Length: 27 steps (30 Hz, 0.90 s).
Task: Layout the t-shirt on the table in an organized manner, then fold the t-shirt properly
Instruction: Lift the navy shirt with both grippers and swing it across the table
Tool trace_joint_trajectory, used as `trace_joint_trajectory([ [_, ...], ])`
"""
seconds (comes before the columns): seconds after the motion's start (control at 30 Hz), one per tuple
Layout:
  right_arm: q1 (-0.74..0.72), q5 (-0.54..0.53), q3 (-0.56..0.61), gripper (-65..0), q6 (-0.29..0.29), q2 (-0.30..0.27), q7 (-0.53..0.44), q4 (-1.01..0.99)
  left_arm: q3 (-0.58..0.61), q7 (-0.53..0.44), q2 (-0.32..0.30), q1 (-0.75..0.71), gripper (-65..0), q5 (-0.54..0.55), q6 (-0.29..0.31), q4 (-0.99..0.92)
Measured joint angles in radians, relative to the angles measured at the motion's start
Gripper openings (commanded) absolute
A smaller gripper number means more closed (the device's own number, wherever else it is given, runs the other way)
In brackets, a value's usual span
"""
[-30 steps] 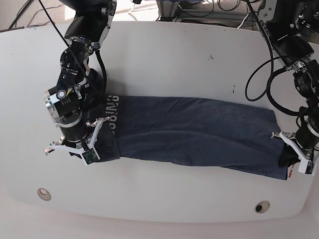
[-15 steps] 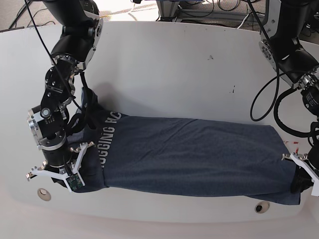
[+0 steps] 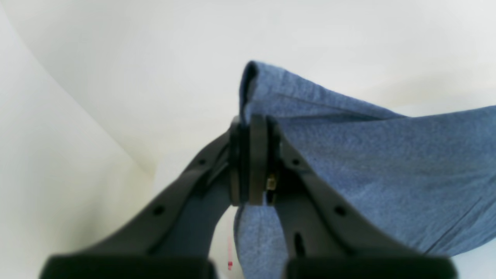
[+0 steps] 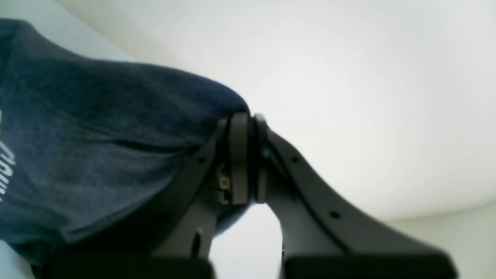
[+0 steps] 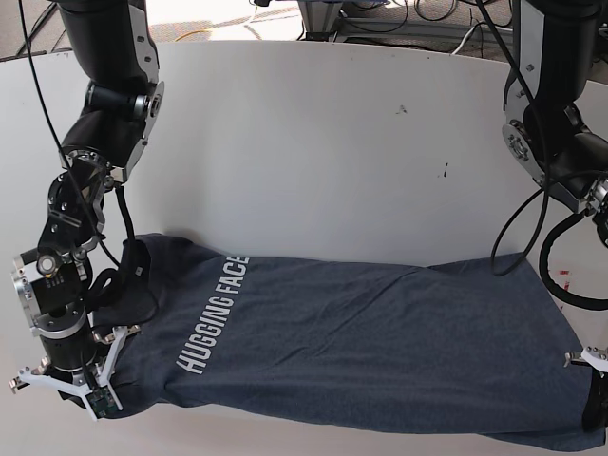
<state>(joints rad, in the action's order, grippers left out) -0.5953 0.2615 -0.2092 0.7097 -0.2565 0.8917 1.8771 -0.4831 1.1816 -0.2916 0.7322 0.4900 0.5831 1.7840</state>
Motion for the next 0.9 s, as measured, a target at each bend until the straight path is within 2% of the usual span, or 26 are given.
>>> trace_joint_trajectory([
  [0.2,-0.109,0.000,0.000,-64.8,-0.002,-0.029,-0.001,-0.077,0.001,0.001,0.002,0.068,-64.6,0.004,0.000,0.000],
  [0.33,-0.171,0.001,0.000,-64.8,-0.002,-0.042,-0.008,-0.120,0.018,0.042,0.003,0.121,-64.6,0.002,0.000,0.000],
  [0.43,-0.195,0.002,0.000,-64.8,-0.002,-0.048,-0.008,-0.136,0.018,0.044,0.024,0.153,-64.6,0.005,0.000,0.001],
  [0.6,-0.200,0.024,0.046,-64.8,-0.002,-0.064,0.004,-0.137,0.031,0.045,0.036,0.160,-64.6,0.005,0.000,0.001],
  [0.77,-0.179,0.006,0.060,-64.8,-0.002,-0.056,0.008,-0.106,0.045,0.052,0.036,0.155,-64.6,0.005,0.000,0.001],
  [0.9,-0.129,-0.002,0.061,-64.8,-0.002,-0.054,0.089,-0.040,0.037,0.104,0.033,0.137,-64.6,0.040,-0.001,0.005],
])
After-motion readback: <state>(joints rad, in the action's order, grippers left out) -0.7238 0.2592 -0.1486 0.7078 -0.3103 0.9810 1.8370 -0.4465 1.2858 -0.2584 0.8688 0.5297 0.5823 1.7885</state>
